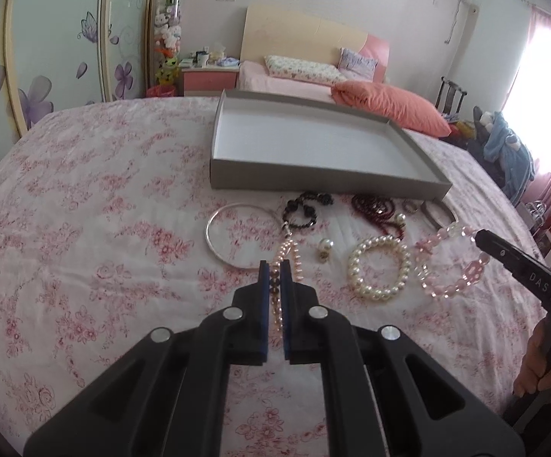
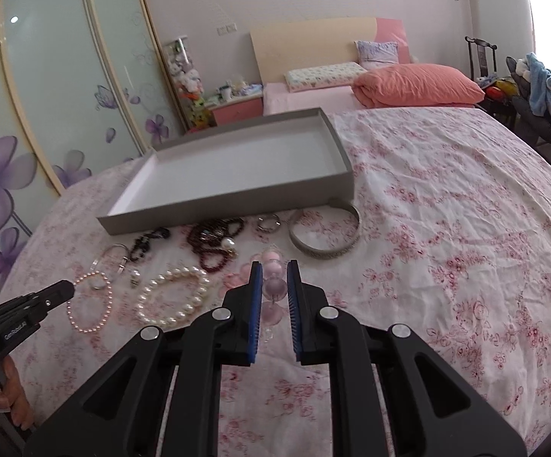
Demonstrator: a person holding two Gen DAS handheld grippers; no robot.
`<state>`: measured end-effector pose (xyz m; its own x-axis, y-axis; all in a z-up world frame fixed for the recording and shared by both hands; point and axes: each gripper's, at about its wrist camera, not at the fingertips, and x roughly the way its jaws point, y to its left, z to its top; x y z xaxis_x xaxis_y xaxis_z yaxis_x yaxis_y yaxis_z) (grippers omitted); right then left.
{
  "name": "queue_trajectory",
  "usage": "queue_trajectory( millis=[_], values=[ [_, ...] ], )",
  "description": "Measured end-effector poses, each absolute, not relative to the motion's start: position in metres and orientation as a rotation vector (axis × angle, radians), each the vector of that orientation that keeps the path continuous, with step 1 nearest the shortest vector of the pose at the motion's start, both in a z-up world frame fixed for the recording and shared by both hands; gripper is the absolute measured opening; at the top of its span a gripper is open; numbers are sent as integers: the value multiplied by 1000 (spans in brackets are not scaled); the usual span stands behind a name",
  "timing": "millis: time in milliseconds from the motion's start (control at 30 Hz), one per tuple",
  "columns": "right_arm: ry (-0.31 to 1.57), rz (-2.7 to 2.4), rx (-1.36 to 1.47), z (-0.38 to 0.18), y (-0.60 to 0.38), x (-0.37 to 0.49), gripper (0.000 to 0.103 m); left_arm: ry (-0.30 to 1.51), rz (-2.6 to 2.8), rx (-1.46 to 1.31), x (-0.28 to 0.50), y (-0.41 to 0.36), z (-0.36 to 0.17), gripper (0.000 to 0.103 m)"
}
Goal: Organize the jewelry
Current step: 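Lift both bracelets and carry them over the white tray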
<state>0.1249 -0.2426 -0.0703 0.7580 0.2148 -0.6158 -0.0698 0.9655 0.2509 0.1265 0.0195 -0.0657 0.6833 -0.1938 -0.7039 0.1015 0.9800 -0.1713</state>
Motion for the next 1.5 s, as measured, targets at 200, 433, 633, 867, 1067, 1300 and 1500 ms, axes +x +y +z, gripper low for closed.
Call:
queue_trajectory(
  millis=[200,433,633,867,1067,1300,1500],
  values=[
    [649,229,244,-59,-236,117,14,758,-192,-137,120,18,-55,6],
    [617,261,245,-51,-230,108,14,727,-194,-137,115,15,-49,6],
    [604,273,231,-47,-226,106,14,708,-184,-127,113,11,-43,7],
    [574,271,225,-35,-226,103,14,687,-152,-116,116,9,-37,7],
    [532,275,194,-20,-220,103,14,654,-134,-76,117,0,-27,7],
    [465,254,153,0,-218,109,14,586,-107,-11,124,-11,-7,7],
    [390,230,115,22,-218,123,14,521,-83,27,141,-18,13,7]
  ],
)
